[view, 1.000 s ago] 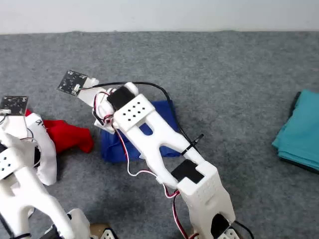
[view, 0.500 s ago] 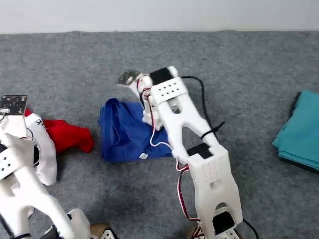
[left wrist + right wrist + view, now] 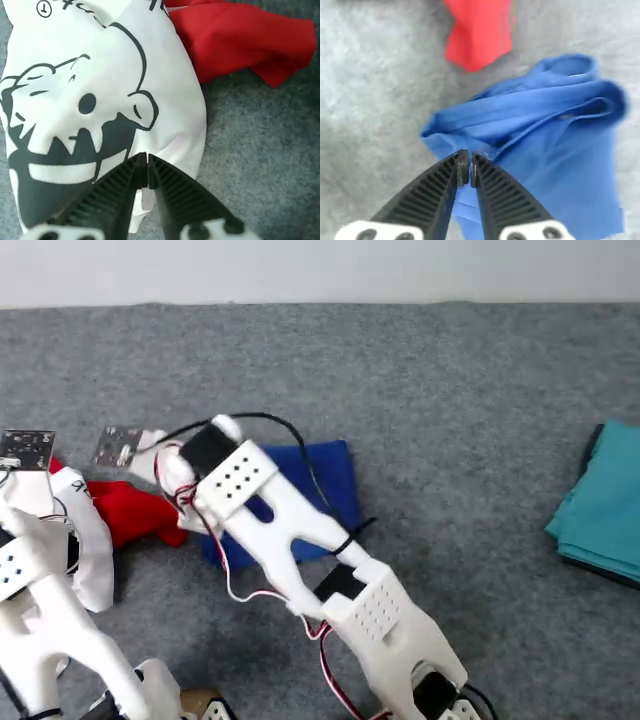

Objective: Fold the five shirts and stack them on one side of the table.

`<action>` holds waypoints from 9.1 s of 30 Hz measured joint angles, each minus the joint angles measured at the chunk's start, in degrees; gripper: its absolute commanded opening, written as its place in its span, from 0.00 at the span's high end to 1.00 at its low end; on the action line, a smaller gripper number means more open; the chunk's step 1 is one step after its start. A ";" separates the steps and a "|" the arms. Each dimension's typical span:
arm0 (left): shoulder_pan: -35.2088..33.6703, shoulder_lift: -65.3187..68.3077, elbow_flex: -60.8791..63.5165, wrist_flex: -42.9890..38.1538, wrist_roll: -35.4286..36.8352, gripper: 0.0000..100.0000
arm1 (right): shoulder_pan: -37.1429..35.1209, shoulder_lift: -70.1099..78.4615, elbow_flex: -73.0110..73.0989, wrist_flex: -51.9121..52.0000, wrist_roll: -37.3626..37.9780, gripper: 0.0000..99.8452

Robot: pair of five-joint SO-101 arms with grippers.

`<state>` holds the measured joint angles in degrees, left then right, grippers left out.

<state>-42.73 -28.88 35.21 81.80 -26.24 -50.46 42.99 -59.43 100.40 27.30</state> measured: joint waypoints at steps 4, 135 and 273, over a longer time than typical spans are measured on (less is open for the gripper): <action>0.00 0.00 0.00 0.00 0.00 0.98 | 6.95 0.26 -2.20 0.09 0.00 0.99; -4.31 0.00 1.58 0.97 -0.35 0.98 | 8.62 14.77 -22.51 -12.57 1.05 0.99; -4.31 0.00 1.14 0.53 -9.41 0.98 | 56.53 -33.14 54.51 -4.22 -25.67 0.72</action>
<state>-47.03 -28.88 36.35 82.33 -35.65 6.07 9.85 -4.92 96.18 1.63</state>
